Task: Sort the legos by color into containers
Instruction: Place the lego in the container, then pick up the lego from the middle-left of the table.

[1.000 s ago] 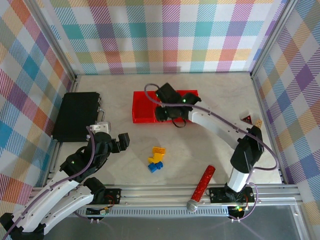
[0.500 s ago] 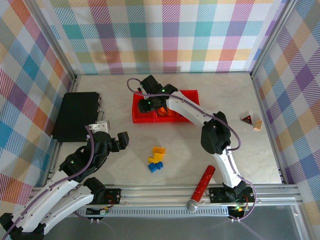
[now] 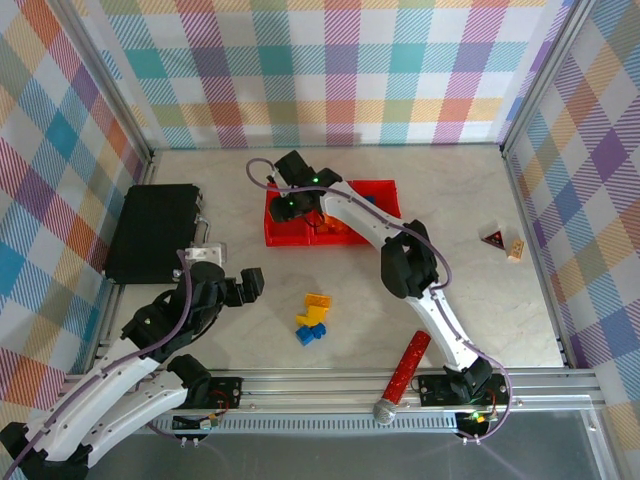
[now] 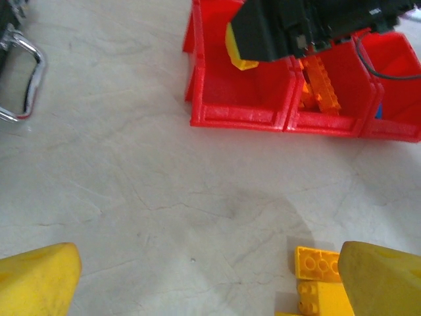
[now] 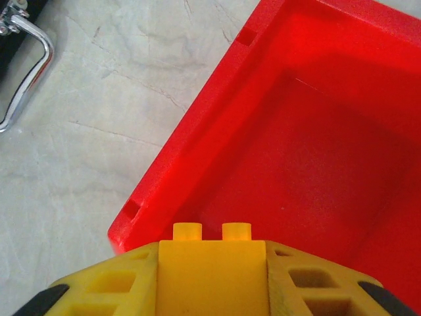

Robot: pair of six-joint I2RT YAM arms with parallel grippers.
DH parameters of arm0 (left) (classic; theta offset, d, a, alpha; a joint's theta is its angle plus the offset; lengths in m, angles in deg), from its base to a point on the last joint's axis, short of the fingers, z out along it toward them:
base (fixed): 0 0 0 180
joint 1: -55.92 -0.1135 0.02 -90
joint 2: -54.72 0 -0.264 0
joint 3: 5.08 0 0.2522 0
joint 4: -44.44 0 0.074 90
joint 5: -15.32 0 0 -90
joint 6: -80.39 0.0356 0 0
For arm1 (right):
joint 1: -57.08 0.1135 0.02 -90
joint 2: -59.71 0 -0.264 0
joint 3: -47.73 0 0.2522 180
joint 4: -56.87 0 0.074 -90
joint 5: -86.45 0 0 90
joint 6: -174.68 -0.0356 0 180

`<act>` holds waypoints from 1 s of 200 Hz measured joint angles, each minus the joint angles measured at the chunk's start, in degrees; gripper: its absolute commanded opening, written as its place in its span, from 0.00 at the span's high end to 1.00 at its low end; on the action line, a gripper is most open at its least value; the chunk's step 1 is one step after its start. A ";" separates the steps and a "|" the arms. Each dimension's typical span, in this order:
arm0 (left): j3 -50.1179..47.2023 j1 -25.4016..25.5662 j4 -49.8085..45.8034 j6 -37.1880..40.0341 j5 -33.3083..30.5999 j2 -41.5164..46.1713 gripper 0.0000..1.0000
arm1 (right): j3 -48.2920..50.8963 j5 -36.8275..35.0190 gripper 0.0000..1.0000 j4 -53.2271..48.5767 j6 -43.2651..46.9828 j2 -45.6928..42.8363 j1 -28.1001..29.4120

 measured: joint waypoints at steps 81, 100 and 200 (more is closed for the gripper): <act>-0.50 0.00 0.31 -1.33 7.61 -1.75 0.00 | -4.90 -0.42 0.27 -3.08 0.94 1.68 -1.14; -1.09 0.02 1.03 -1.36 9.20 -2.78 0.00 | -4.85 -0.42 0.25 -4.94 0.68 0.76 -1.44; 4.83 5.11 2.95 0.31 13.14 -25.70 0.00 | 37.44 -5.25 0.05 3.65 -6.27 -41.97 -3.82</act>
